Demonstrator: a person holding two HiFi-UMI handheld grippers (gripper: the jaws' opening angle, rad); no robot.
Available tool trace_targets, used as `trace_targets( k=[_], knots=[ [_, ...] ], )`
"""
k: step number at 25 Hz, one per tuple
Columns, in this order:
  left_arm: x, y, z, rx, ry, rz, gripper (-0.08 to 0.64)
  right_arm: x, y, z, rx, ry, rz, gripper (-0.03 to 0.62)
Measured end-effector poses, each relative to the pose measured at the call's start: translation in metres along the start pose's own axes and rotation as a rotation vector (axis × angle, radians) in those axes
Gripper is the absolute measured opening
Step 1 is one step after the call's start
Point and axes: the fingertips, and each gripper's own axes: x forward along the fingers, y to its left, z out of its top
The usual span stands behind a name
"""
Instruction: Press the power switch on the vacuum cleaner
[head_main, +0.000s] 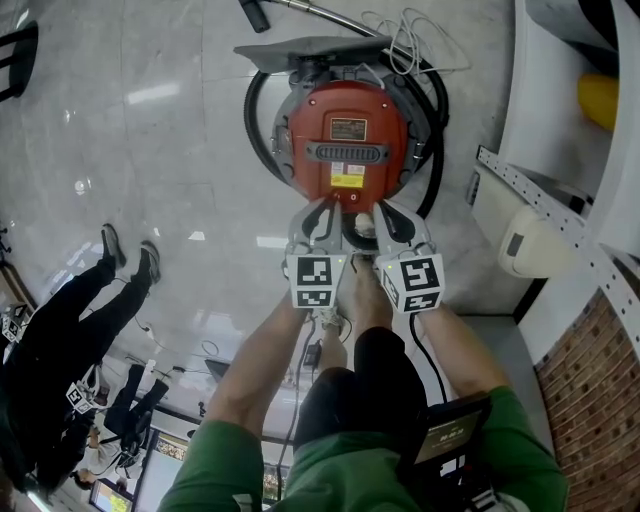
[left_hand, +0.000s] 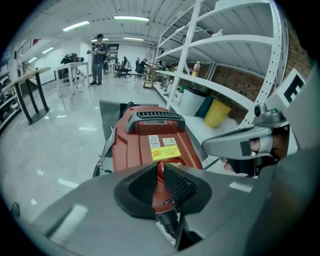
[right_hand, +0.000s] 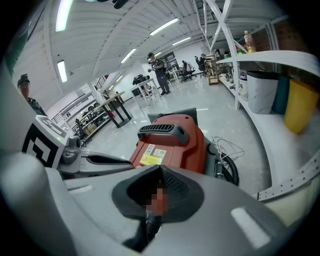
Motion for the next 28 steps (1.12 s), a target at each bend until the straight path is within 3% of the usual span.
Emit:
trace_targets(
  k=[28],
  knots=[
    [0.003,0.010,-0.009,-0.023,0.007,0.031,0.083,-0.002,-0.005,-0.006,-0.012,0.015,-0.006,0.003]
  ],
)
